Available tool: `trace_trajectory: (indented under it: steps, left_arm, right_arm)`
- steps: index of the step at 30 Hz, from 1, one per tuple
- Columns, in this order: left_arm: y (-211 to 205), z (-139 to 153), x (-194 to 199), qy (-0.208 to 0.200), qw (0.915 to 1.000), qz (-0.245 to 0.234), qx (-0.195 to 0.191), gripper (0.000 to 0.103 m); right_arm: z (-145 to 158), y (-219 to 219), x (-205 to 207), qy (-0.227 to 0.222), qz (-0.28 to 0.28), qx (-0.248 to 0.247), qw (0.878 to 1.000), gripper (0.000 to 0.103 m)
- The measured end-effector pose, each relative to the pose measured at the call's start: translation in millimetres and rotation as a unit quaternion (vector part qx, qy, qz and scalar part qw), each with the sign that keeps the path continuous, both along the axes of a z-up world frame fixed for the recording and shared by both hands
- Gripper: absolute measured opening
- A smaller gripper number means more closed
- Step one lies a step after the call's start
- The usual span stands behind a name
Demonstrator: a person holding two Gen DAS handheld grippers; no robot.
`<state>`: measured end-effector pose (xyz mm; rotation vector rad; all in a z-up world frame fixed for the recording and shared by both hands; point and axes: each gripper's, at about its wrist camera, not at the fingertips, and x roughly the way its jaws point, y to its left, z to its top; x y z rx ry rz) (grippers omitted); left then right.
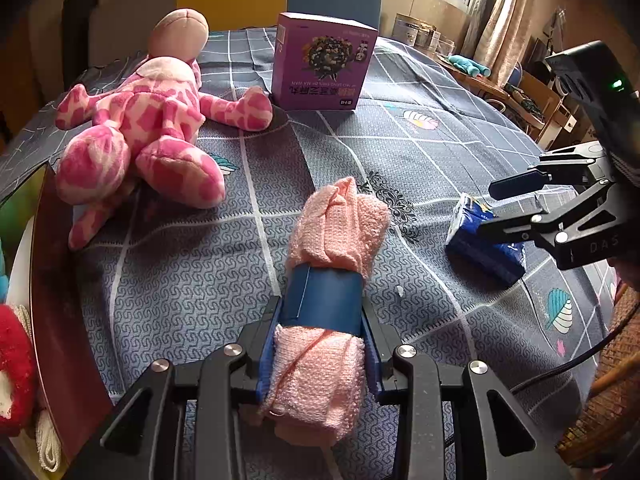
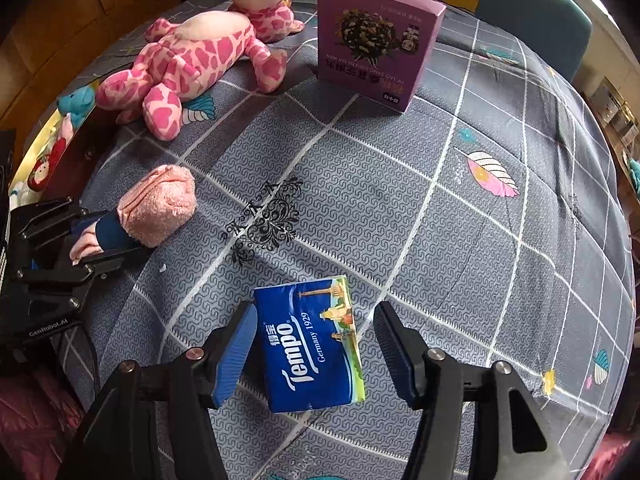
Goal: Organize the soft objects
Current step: 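Carry the towel roll to the gold tray with left tool while right tool holds tissue pack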
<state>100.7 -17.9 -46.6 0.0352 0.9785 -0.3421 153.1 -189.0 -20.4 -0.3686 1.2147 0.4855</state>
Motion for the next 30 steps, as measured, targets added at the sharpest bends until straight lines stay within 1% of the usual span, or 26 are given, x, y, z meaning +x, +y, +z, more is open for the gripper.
trace_trajectory:
  steps: [3,4,5,6,8,11,15,19,22,25,27,30]
  left_arm:
    - [-2,0,0,-0.003,1.0000,-0.001,0.006,0.037]
    - [-3,1,-1,-0.004,0.9999,-0.002,0.010,0.036]
    - [-3,2,-2,-0.006,0.9999,-0.002,0.011,0.034]
    - [-3,5,-3,-0.008,0.9999,-0.002,0.010,0.034]
    - [-2,11,-8,-0.016,0.9998,-0.003,0.007,0.034]
    - [4,25,-16,-0.027,0.9996,0.003,-0.006,0.034]
    - [12,45,-26,-0.044,0.9987,0.015,-0.020,0.034]
    - [29,63,-37,-0.061,0.9971,0.033,-0.031,0.034]
    - [50,78,-46,-0.077,0.9946,0.059,-0.036,0.034]
    - [79,92,-54,-0.092,0.9902,0.099,-0.033,0.034]
    - [100,100,-60,-0.101,0.9859,0.132,-0.022,0.034]
    - [134,107,-66,-0.104,0.9768,0.187,-0.006,0.034]
  right_arm:
    - [-11,4,7,0.020,0.008,-0.009,1.000,0.063]
    - [-16,6,9,0.019,0.004,-0.019,1.000,0.061]
    - [-20,6,9,0.018,-0.005,-0.024,1.000,0.052]
    - [-24,7,9,0.015,-0.012,-0.024,1.000,0.052]
    - [-27,7,5,-0.016,-0.019,-0.021,0.999,0.052]
    - [-32,-1,-1,-0.041,-0.039,0.003,0.998,0.053]
    - [-36,-7,4,-0.026,-0.050,0.020,0.998,0.053]
    - [-37,-11,3,-0.031,-0.049,0.023,0.998,0.053]
    - [-38,-13,1,-0.034,-0.048,0.026,0.998,0.053]
    - [-41,-11,-6,-0.042,-0.046,0.019,0.998,0.053]
    - [-41,-13,-8,-0.043,-0.047,0.019,0.998,0.053]
    - [-38,-10,-8,-0.043,-0.048,0.020,0.998,0.053]
